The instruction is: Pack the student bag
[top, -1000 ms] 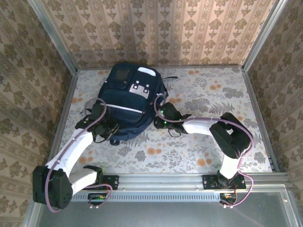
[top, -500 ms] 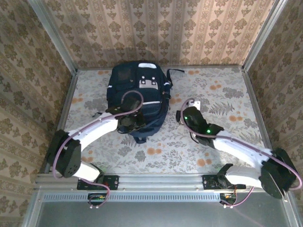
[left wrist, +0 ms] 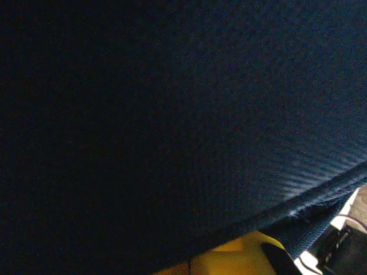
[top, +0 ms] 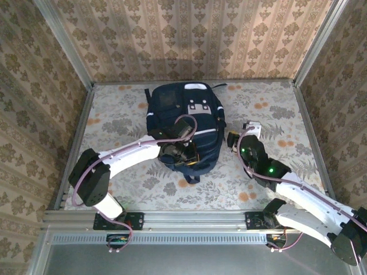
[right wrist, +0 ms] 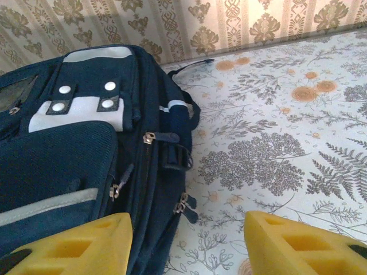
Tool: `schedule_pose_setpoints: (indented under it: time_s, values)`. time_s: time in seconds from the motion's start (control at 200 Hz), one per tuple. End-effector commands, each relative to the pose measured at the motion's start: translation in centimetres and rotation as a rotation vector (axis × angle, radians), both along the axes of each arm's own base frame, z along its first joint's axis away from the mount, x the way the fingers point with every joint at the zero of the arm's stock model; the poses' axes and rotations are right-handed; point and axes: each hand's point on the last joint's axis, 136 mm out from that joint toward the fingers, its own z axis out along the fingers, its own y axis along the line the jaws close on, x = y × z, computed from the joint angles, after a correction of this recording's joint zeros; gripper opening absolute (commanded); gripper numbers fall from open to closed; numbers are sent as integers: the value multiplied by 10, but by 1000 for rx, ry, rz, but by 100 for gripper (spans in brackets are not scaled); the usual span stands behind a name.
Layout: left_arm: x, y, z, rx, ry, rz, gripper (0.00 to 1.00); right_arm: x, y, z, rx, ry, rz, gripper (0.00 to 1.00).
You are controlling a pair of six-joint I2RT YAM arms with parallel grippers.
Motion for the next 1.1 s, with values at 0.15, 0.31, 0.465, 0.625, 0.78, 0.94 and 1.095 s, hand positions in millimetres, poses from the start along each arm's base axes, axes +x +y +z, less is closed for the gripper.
schedule_pose_setpoints:
  time_s: [0.15,0.31,0.465,0.625,0.78,0.94,1.095]
  values:
    - [-55,-4,33,-116,78,-95,0,-10,-10,1,-8,-20,0,56]
    - [-57,-2,33,-104,86,-100,49,-11,-13,0,-24,-21,-1,64]
    - [-55,-21,52,-213,38,-171,64,-11,-9,4,-23,-28,29,70]
    - [-42,-25,81,-247,-148,-280,83,-13,-3,19,-31,-54,82,72]
    - [-10,-11,129,-337,-455,-316,100,-18,31,42,-15,-60,293,100]
    - [63,51,178,-173,-772,-122,100,-14,41,72,-19,-83,334,100]
    - [142,128,183,163,-1175,81,100,-1,19,107,-85,-323,205,100]
